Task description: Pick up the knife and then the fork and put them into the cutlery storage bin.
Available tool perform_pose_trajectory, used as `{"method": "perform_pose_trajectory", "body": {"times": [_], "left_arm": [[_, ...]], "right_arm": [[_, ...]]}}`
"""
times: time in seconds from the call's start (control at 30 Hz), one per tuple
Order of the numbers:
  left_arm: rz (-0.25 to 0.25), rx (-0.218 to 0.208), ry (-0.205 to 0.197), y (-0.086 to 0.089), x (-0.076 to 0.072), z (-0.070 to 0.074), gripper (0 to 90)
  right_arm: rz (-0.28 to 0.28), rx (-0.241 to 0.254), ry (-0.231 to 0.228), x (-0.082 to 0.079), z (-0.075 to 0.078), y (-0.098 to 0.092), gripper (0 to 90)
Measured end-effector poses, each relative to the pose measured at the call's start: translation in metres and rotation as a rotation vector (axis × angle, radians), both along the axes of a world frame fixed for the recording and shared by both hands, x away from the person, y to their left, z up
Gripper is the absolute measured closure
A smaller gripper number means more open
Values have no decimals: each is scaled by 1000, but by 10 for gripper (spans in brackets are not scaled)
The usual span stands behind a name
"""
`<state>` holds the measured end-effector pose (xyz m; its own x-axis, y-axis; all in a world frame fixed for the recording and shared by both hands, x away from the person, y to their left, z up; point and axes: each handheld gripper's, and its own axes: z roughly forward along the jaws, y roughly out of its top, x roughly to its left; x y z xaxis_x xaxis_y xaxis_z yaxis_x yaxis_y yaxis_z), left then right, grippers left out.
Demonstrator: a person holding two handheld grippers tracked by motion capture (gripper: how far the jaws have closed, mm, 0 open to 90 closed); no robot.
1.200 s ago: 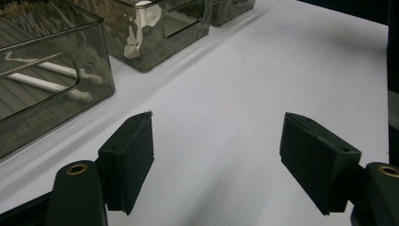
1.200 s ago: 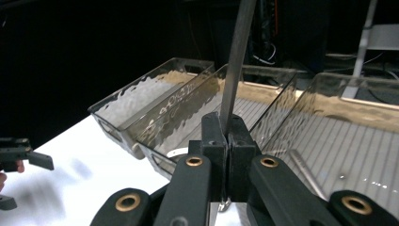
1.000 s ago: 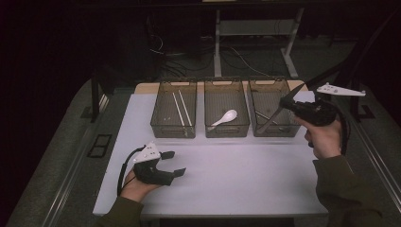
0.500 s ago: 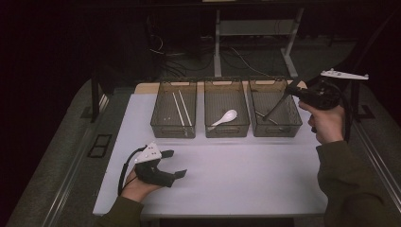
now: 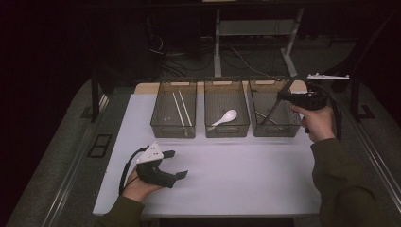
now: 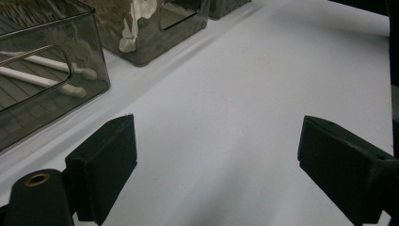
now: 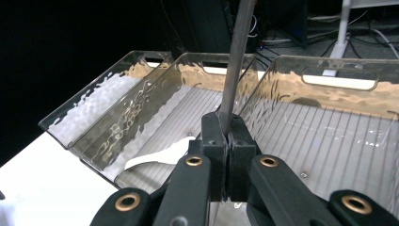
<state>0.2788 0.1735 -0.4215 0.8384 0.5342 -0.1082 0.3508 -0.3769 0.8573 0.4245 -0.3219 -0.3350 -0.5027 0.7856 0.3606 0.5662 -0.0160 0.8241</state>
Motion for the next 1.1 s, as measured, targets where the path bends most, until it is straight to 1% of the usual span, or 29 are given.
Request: {"method": "perform_pose_trajectory", "body": {"times": [0.43,0.57,0.7,0.77,0.97,1.1], "left_arm": [[0,4,2,0,1,0,118],[0,4,4,0,1,-1,118],[1,2,4,-1,1,-1,118],[1,5,4,-1,1,-1,118],[4,5,5,-1,1,0,118],[4,8,6,-1,2,-1,118]], "right_arm": [[15,-42,47,8,-14,6,883],[15,-39,45,10,-16,5,883],[10,-24,48,13,-18,4,880],[4,-28,43,15,-19,3,873],[-31,-81,24,22,-24,-1,837],[-56,-95,20,27,-29,-5,813]]}}
